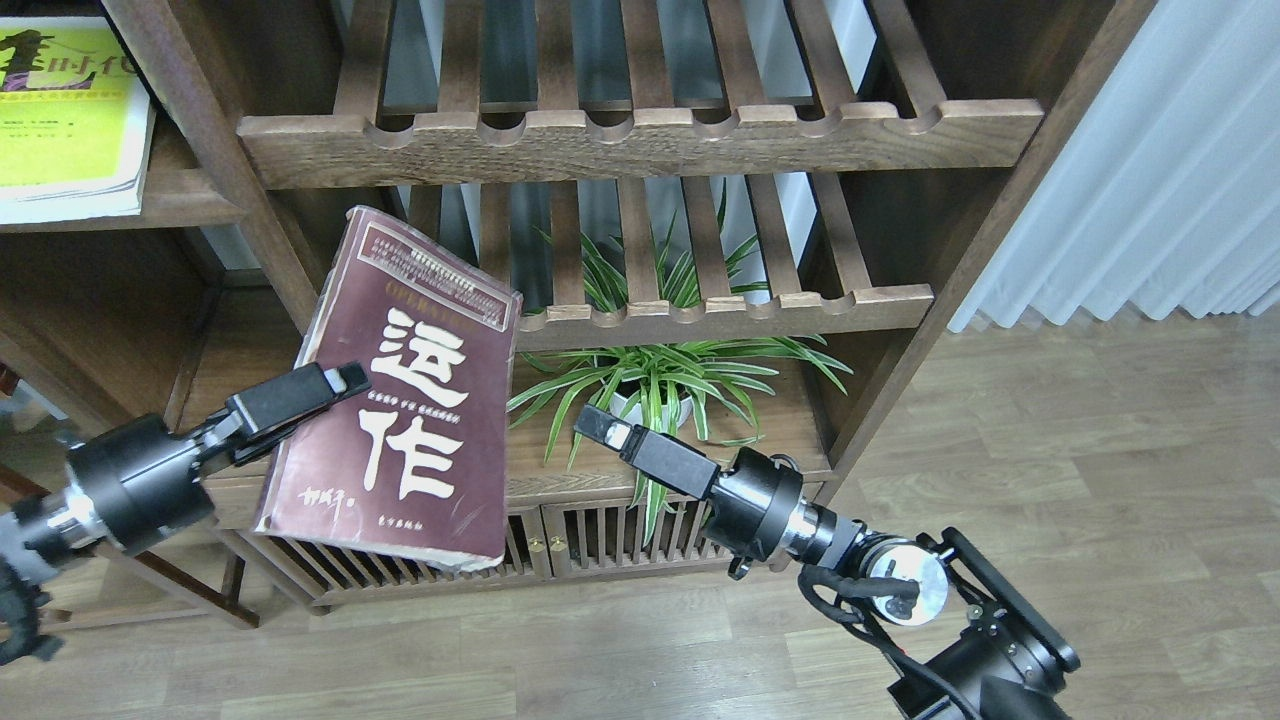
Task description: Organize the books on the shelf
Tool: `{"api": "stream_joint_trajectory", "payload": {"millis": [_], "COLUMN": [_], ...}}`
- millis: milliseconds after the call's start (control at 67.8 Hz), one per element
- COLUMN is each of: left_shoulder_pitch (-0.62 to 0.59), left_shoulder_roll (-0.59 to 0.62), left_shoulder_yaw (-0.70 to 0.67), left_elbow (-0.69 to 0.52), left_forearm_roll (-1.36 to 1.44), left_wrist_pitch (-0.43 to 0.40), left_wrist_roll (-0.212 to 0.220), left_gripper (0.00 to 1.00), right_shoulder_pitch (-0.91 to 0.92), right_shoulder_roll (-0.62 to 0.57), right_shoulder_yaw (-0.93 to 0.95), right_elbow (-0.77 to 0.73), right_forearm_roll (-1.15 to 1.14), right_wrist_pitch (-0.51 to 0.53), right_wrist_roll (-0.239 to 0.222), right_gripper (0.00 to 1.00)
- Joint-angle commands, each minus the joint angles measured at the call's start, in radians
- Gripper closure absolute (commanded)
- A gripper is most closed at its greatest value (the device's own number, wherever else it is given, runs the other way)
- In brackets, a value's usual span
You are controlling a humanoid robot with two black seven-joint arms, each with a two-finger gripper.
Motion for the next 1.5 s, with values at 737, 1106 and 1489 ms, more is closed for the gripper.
{"api": "stream_joint_trajectory", "payload": {"millis": [737, 1106, 1489], "left_shoulder_pitch": [-0.019, -0.03, -0.141], "left_shoulder_roll": [0.566, 0.667, 0.585], "left_shoulder_yaw": [-0.402, -0.404, -0.344], "left_elbow": [0.021, 0.208, 0.341], "left_forearm_roll": [-0.002, -0.077, -0.074], "left_wrist_pitch": [0.0, 0.0, 0.0], "left_wrist_roll": [0.041, 0.043, 0.058], "left_gripper": [1.0, 1.0, 1.0], "right_shoulder_pitch": [0.005, 0.005, 0.011], "right_shoulder_roll": [0.0, 0.0, 0.0], "right_shoulder_yaw": [0.009, 0.015, 0.012], "right_elbow": [-0.04, -0.06, -0.071], "right_forearm_roll": [0.001, 0.001, 0.001], "right_wrist_pitch": [0.0, 0.0, 0.0], "right_wrist_roll": [0.0, 0.0, 0.0], "right_gripper": [0.0, 0.0, 0.0]}}
